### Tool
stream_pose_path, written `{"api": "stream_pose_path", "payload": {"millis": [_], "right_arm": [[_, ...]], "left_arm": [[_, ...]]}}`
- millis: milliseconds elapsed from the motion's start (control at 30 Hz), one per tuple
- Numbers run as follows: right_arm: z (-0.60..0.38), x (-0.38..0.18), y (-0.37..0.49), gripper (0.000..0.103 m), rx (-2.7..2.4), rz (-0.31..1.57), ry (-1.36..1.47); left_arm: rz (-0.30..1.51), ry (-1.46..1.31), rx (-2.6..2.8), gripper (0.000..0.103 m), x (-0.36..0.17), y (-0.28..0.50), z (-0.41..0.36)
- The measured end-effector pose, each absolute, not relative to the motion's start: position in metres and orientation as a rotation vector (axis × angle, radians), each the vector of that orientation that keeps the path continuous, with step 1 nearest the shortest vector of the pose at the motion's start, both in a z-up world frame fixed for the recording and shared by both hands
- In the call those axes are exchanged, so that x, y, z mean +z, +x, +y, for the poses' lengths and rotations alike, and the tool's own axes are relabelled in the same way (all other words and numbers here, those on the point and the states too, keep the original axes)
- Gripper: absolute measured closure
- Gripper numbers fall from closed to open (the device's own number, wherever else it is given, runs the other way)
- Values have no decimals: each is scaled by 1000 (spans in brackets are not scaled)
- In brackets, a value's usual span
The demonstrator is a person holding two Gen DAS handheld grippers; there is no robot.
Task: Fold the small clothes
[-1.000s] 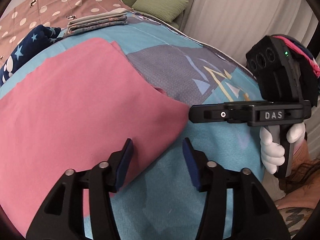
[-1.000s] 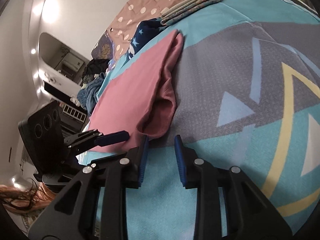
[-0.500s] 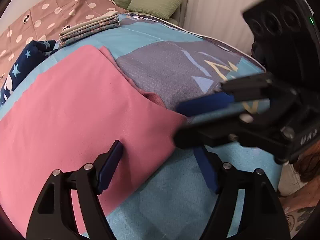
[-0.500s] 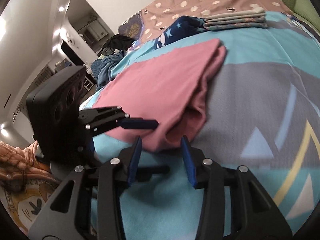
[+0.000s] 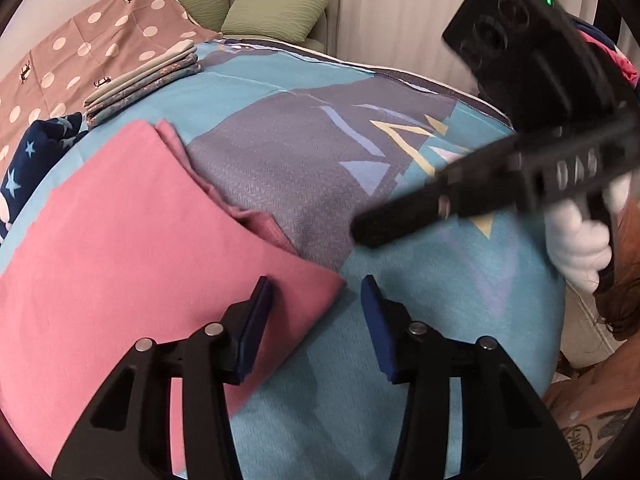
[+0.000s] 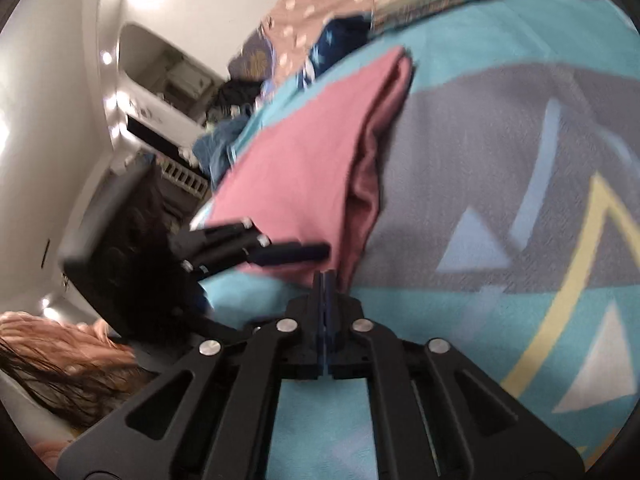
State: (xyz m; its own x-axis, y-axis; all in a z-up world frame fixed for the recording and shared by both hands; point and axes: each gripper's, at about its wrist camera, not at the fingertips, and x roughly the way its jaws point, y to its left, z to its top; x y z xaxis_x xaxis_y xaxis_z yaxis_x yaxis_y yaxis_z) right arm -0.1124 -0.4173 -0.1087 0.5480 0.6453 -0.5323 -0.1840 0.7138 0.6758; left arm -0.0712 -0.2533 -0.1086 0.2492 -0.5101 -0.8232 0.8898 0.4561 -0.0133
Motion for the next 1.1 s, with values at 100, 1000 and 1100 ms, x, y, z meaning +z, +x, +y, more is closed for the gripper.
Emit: {"api": "stream_pose_path", "payload": {"millis": [100, 1000, 1100], "right_arm": [[-425, -98, -93, 94, 438, 836, 545], [-469, -135, 109, 103, 319, 875, 723], [-473, -129, 96, 98, 357, 899, 730]], "left_arm": [[872, 537, -996, 54, -110, -71, -259], [925, 418, -1154, 84, -114, -61, -252], [926, 387, -1170, 83, -115, -55, -249]]}}
